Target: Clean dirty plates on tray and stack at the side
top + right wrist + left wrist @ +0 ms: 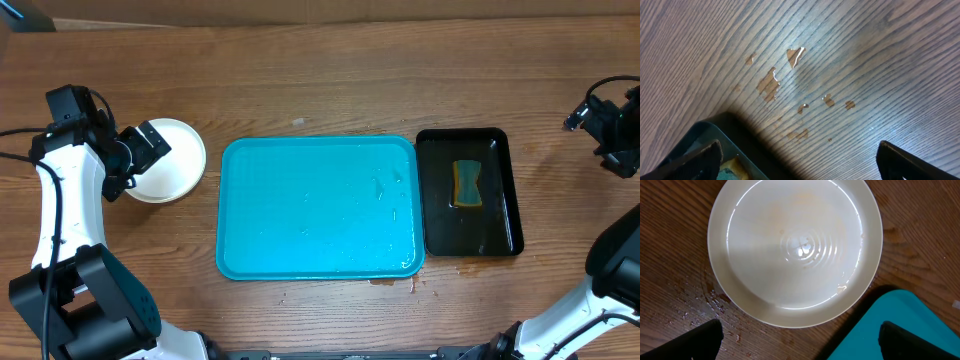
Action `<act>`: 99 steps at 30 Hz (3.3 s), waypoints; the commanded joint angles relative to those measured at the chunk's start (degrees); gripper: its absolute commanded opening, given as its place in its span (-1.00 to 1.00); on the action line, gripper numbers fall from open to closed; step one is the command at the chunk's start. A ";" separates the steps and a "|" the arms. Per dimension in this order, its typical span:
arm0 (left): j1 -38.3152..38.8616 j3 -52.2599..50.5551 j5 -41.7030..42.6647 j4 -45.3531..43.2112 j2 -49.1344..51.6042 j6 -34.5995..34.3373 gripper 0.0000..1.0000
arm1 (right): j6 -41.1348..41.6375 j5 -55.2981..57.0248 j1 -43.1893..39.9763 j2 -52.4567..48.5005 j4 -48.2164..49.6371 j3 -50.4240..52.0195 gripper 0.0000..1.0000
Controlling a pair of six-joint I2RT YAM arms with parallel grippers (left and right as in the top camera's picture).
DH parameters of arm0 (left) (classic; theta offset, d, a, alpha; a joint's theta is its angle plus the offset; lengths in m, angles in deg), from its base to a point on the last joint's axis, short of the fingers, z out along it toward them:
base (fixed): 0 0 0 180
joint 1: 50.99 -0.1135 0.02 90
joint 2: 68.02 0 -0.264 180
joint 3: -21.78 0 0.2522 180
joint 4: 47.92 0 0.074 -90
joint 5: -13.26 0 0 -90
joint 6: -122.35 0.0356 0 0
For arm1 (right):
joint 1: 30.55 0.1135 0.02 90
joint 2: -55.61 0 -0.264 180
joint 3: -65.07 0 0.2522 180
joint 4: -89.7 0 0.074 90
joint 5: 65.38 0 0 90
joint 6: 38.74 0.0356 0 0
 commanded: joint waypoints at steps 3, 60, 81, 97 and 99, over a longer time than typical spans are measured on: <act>-0.04 -0.33 0.85 -0.13 0.52 1.70 1.00 | 0.17 -0.11 0.07 1.40 0.37 -0.63 1.00; -0.04 -0.33 0.87 -0.13 0.52 1.70 1.00 | -0.90 2.01 19.63 88.50 22.18 22.51 1.00; -0.04 -0.33 0.85 -0.13 0.52 1.70 1.00 | 0.00 -3.96 19.74 113.13 76.30 81.61 1.00; -0.04 -0.33 0.87 -0.13 0.52 1.70 0.99 | -0.07 8.76 28.61 113.13 76.41 96.87 1.00; -0.04 -0.33 0.85 -0.13 0.52 1.70 0.99 | -0.02 8.48 28.74 113.13 76.39 98.18 1.00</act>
